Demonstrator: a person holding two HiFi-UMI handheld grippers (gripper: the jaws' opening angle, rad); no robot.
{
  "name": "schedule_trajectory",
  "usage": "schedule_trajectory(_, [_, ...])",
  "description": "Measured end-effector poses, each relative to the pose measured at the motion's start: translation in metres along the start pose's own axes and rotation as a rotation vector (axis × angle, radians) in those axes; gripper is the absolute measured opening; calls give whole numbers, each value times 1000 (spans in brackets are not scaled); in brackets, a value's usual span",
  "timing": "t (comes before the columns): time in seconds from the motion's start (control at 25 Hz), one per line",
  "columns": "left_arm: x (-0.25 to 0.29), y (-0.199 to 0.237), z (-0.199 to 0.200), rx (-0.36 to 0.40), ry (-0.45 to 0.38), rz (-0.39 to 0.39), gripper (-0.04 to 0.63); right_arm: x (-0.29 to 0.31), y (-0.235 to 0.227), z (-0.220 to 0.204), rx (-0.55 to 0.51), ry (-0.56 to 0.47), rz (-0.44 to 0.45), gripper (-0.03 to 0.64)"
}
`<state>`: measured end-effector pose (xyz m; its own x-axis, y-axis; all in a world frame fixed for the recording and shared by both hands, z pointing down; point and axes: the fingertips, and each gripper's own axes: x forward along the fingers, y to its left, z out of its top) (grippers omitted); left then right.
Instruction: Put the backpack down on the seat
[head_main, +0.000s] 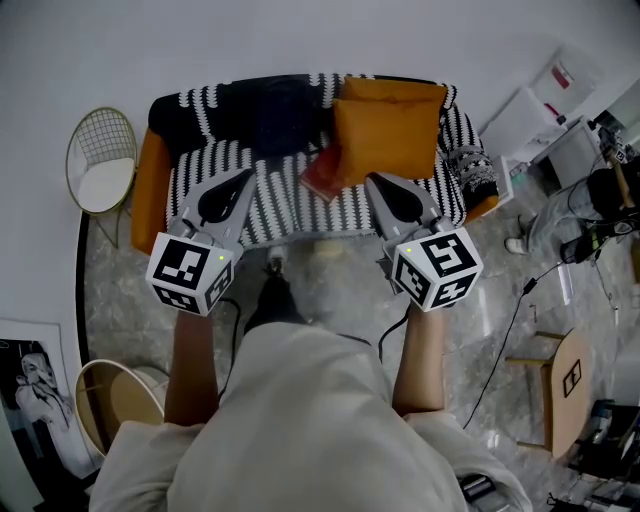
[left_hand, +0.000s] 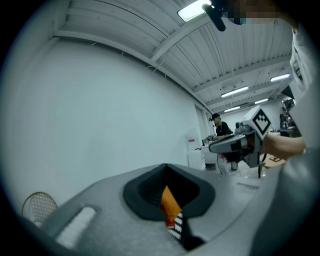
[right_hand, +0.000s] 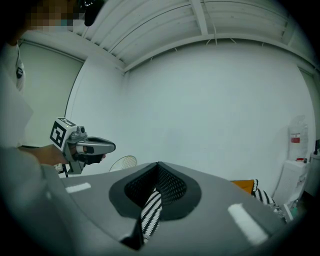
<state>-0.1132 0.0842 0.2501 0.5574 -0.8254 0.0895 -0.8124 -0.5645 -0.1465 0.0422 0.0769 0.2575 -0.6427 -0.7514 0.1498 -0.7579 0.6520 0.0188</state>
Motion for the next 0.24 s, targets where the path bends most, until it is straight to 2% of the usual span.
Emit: schedule_trajectory(0.24, [7, -3, -4, -1, 0, -3, 3, -3, -5, -6, 1, 6, -4, 8])
